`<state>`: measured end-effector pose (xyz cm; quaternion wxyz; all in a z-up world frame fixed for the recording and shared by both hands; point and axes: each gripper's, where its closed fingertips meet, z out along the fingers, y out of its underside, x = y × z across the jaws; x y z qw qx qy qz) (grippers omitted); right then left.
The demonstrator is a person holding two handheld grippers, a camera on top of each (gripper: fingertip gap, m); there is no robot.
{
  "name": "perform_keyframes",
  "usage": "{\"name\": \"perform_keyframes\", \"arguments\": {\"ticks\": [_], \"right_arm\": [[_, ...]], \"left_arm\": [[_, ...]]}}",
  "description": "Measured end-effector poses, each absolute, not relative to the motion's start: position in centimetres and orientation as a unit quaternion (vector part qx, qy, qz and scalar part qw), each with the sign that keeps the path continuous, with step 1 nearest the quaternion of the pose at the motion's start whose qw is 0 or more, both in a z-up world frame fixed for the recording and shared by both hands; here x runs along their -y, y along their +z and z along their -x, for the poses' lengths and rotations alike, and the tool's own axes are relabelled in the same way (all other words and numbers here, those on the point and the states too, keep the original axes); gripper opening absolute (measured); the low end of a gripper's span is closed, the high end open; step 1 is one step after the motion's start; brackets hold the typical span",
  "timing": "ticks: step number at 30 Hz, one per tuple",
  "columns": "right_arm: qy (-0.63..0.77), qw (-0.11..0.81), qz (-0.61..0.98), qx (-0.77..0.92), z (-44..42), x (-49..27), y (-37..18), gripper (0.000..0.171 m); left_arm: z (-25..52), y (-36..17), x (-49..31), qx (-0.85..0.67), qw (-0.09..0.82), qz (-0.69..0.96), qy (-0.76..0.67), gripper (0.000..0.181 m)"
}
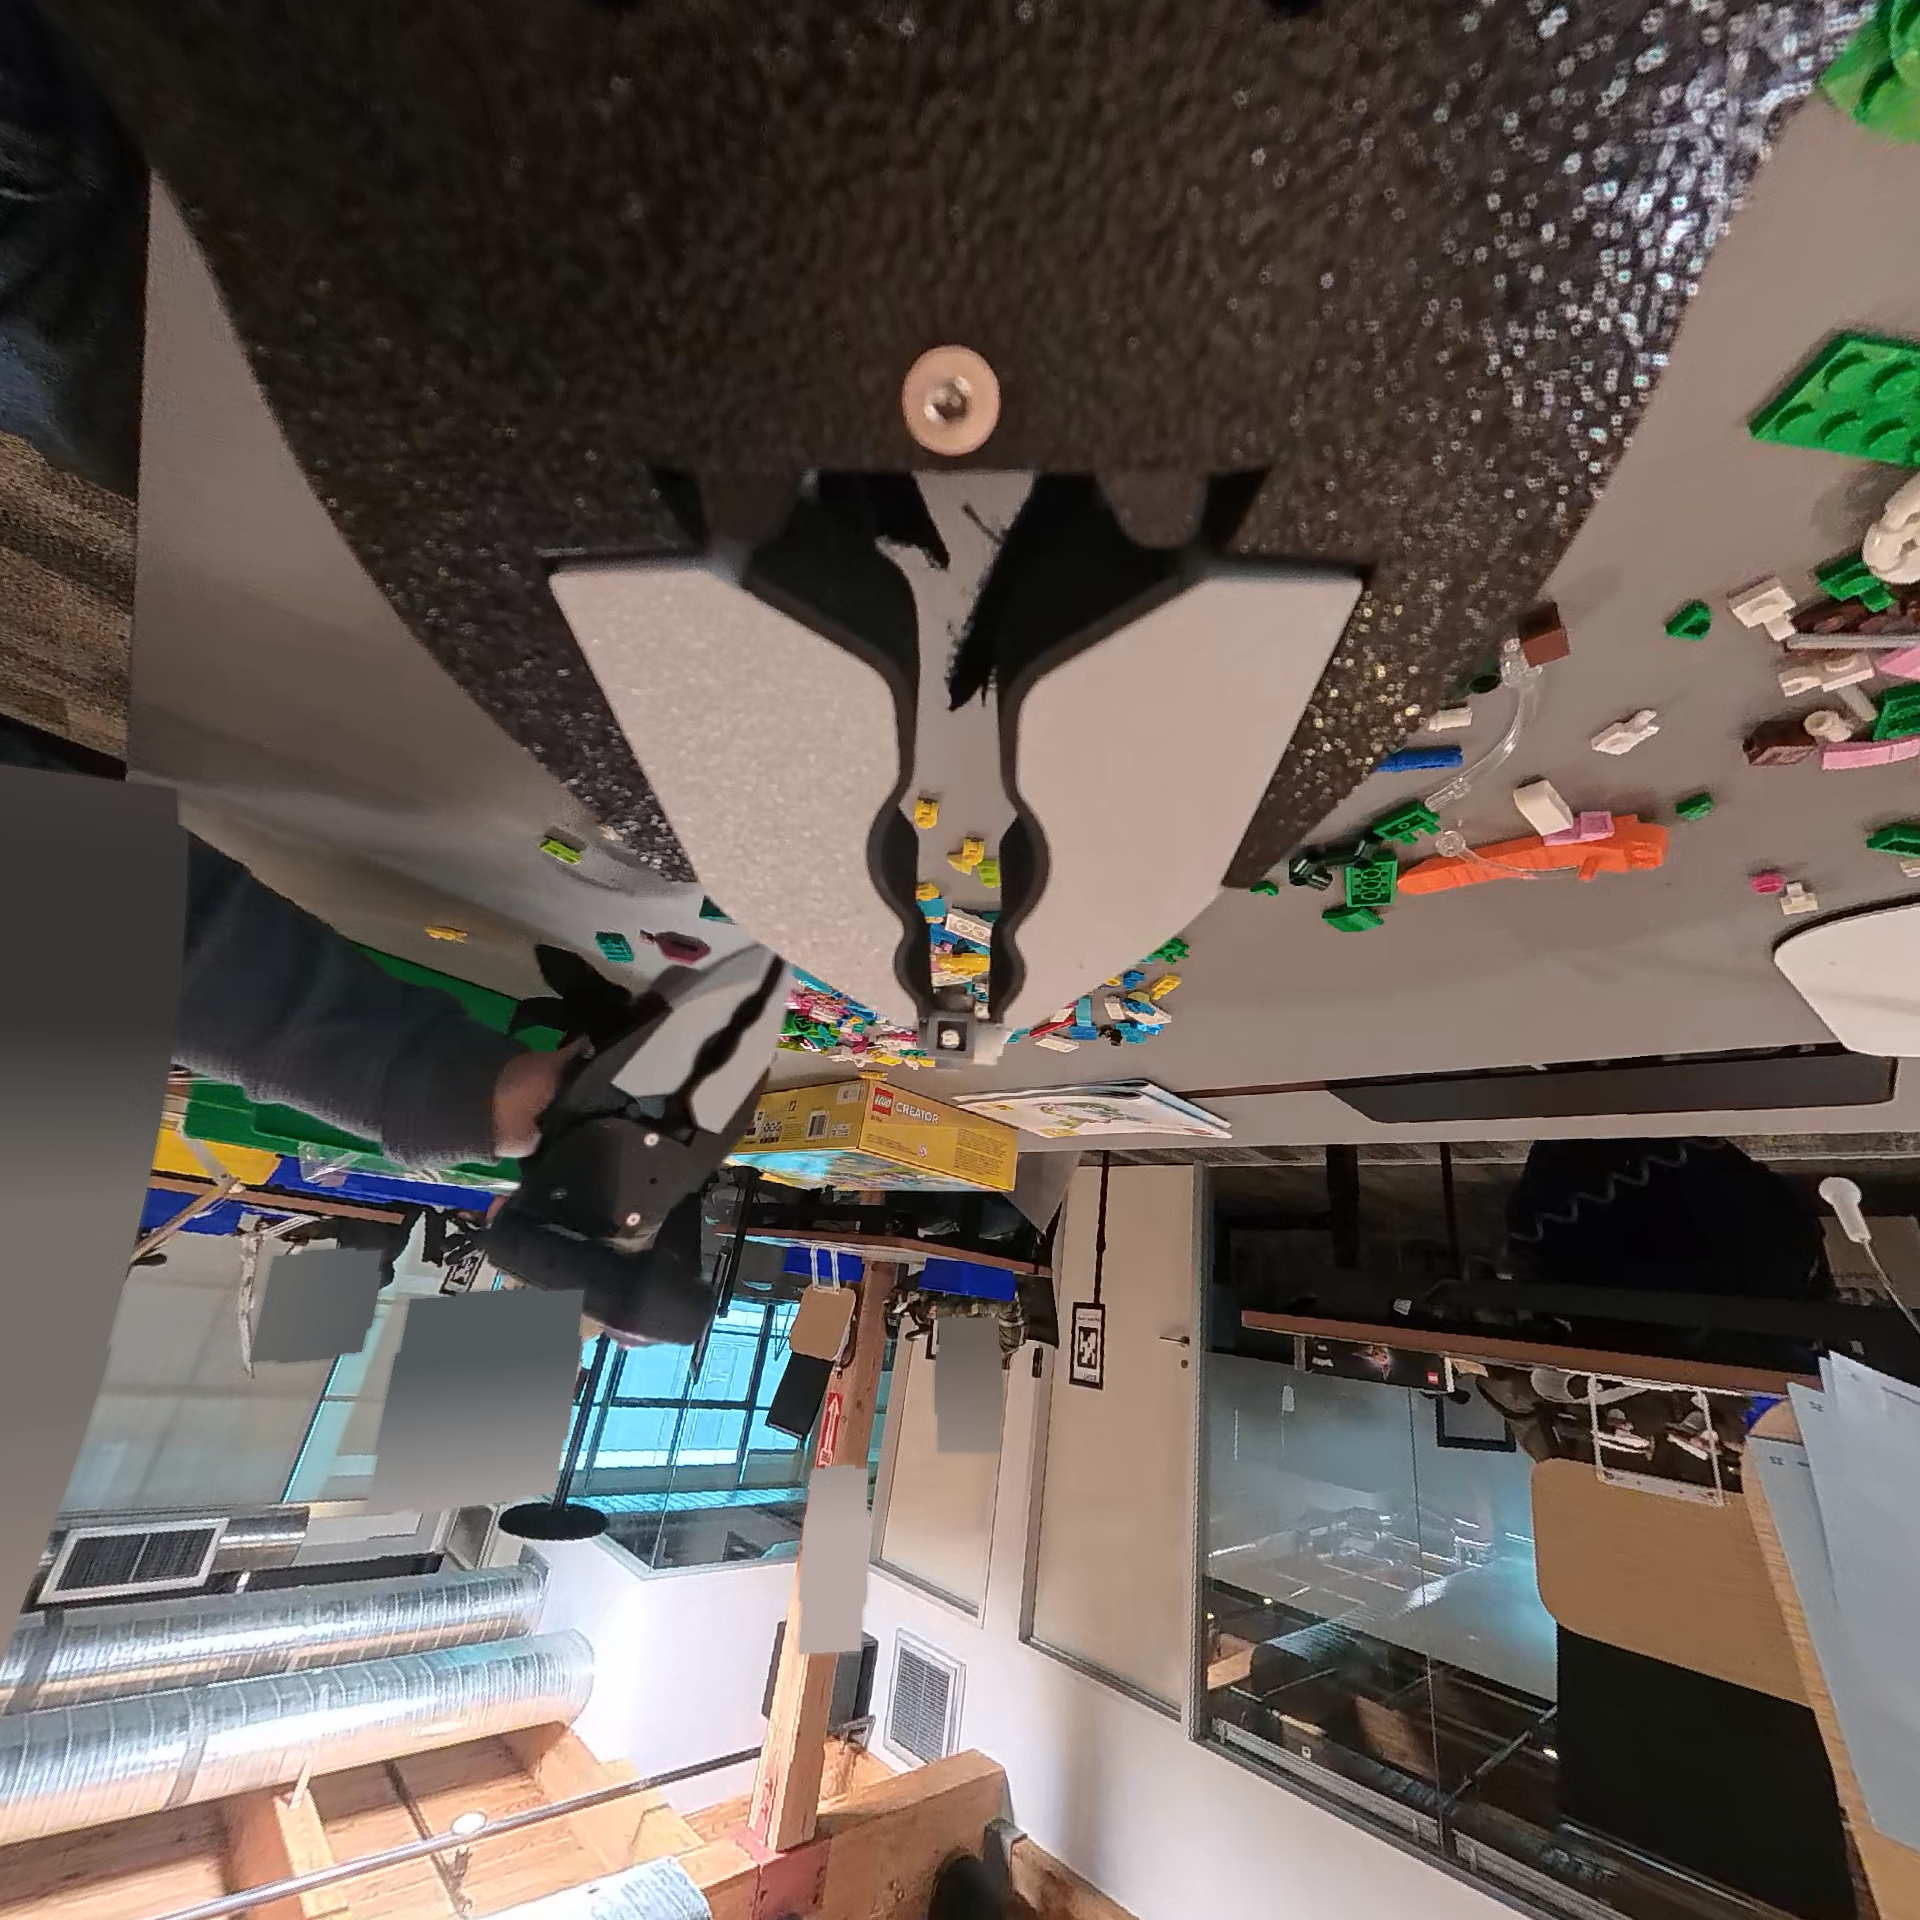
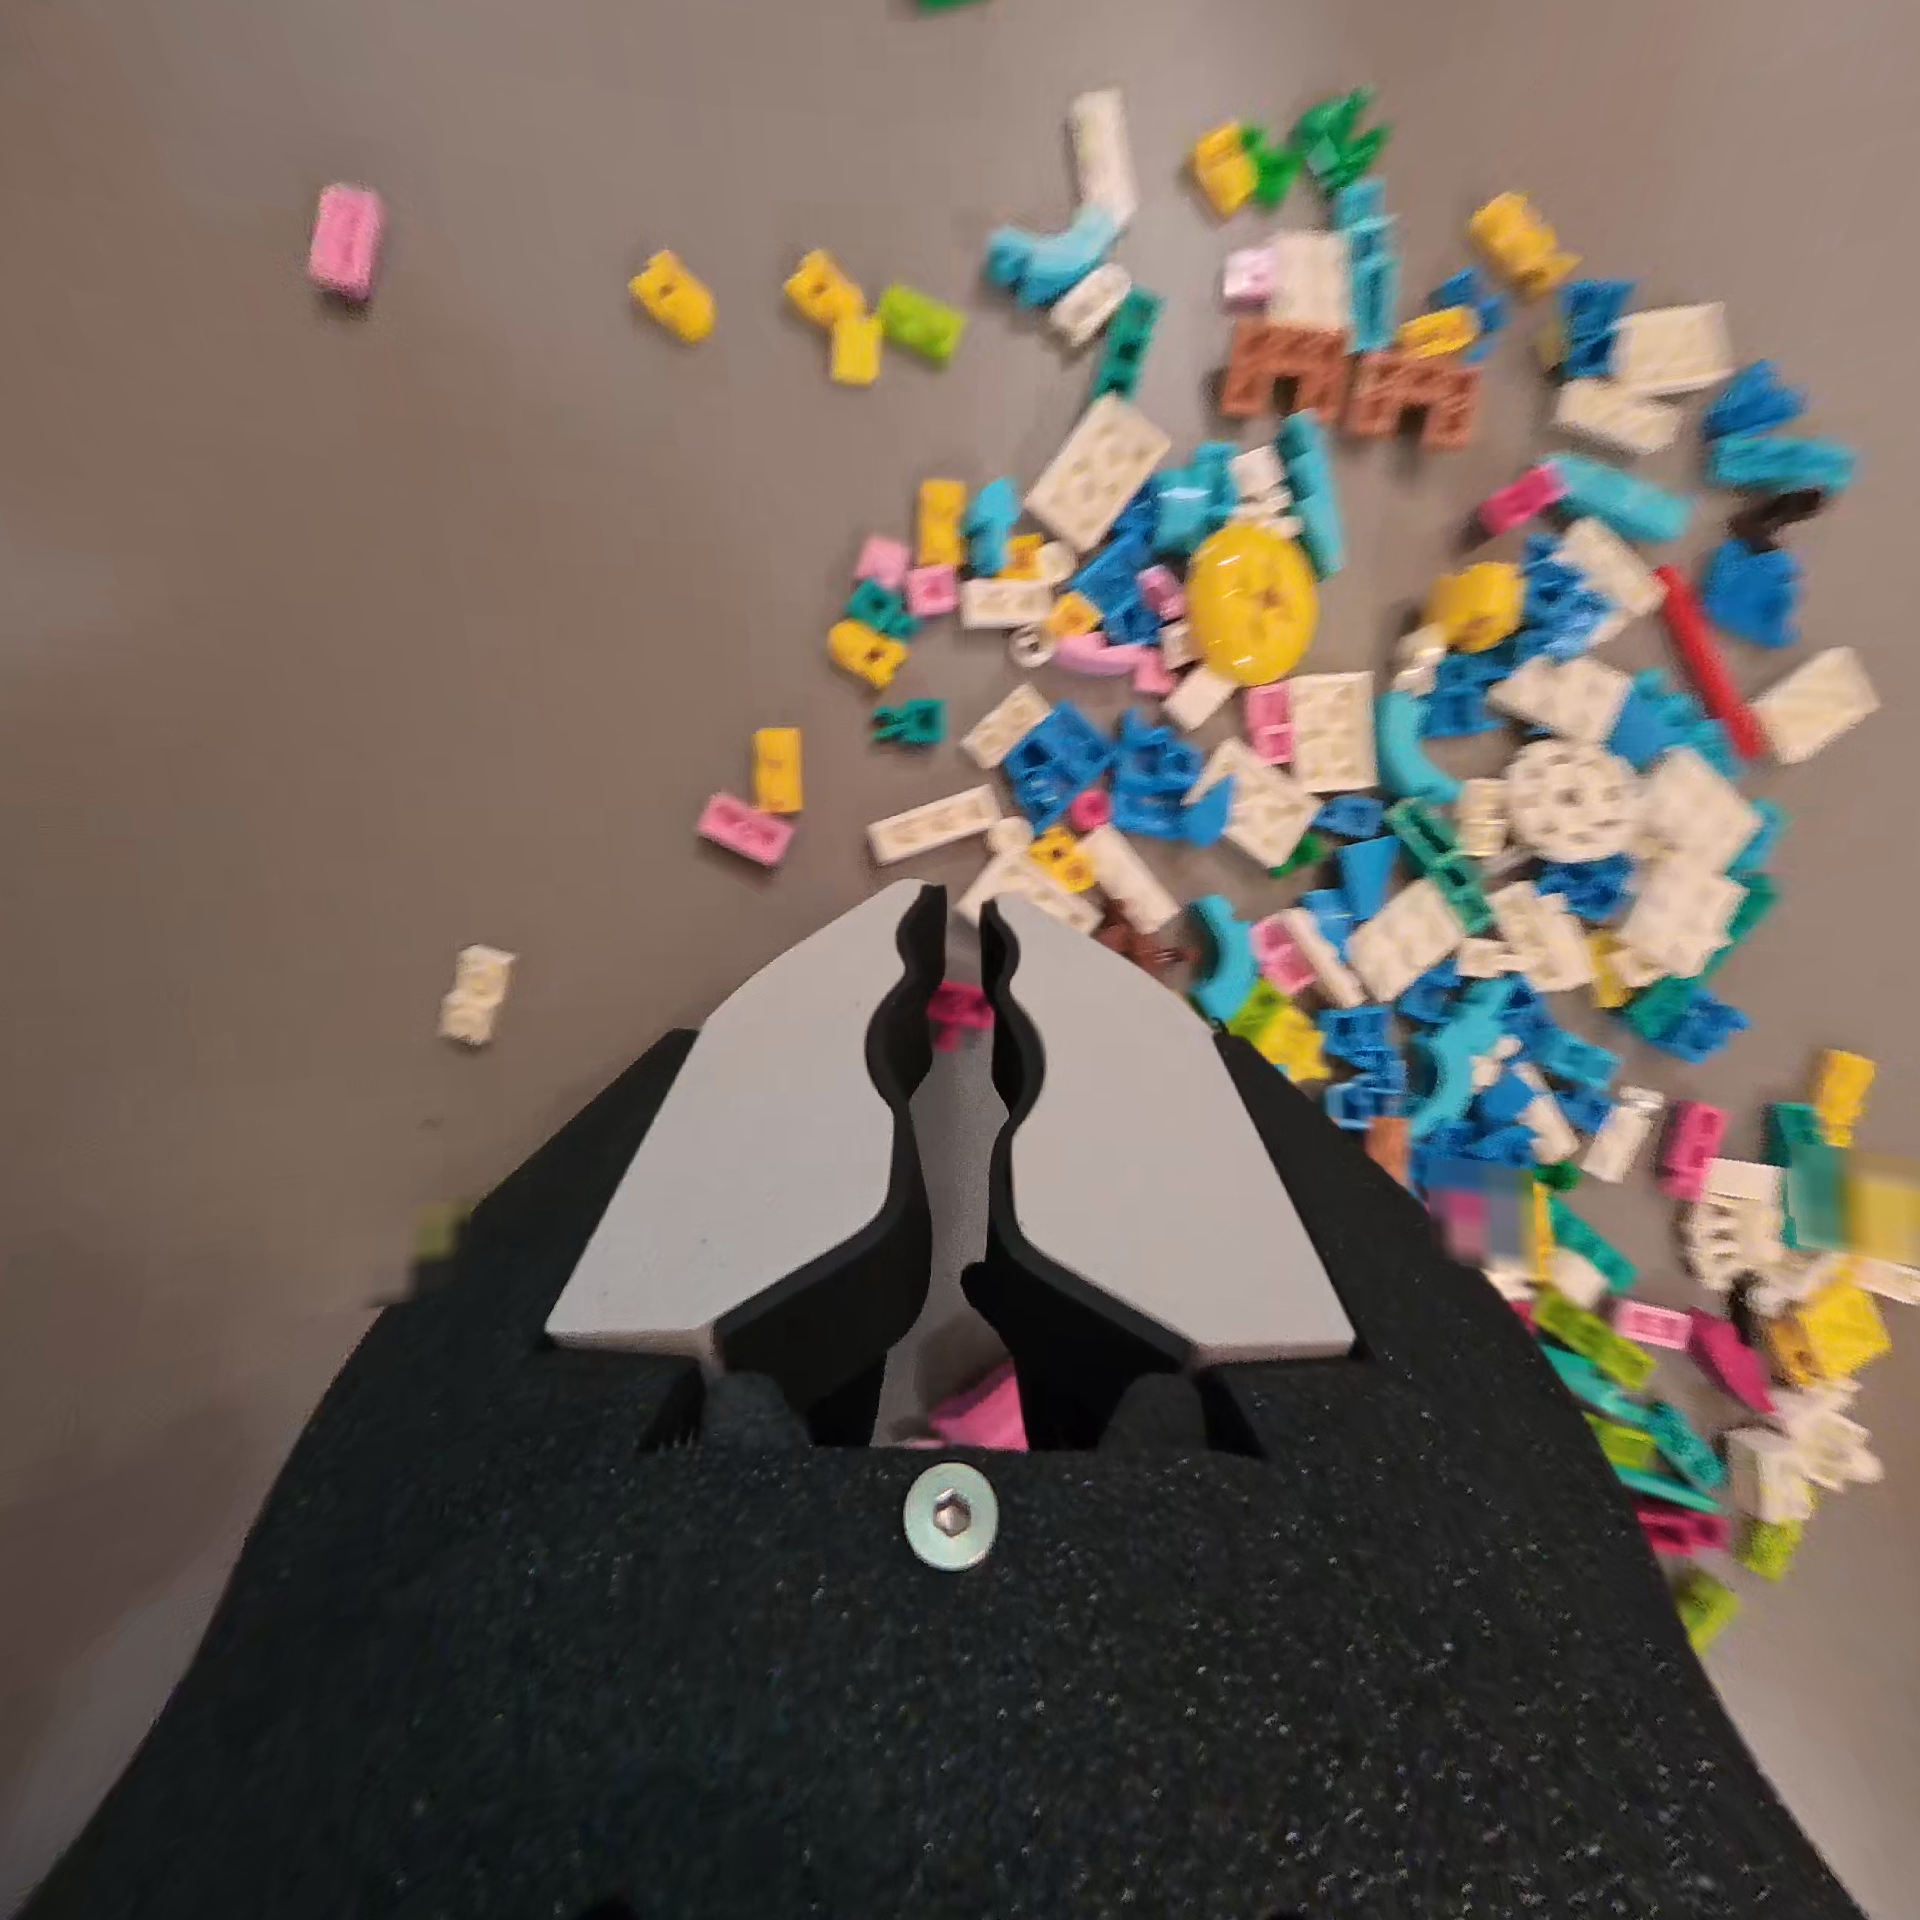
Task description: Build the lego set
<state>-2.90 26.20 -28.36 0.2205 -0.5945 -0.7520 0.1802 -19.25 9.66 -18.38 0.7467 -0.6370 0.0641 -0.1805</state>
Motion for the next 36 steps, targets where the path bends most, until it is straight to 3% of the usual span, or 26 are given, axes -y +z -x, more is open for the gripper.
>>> {"name": "perform_keyframes", "arguments": {"ticks": [8,26,36], "right_arm": [[0.179,0.247,0.616,0.727,5.2,-30.1,-28.5,0.008],[0.232,0.207,0.581,0.752,8.3,-27.5,-29.9,0.011],[0.218,0.281,0.578,0.734,10.1,-30.0,-27.8,0.005]], "left_arm": [[19.3,-18.3,-9.6,-0.062,0.747,0.636,-0.184,0.010],[19.3,-18.3,-9.6,-0.060,0.747,0.634,-0.190,0.010],[19.3,-18.3,-9.6,-0.059,0.746,0.635,-0.193,0.010]]}}
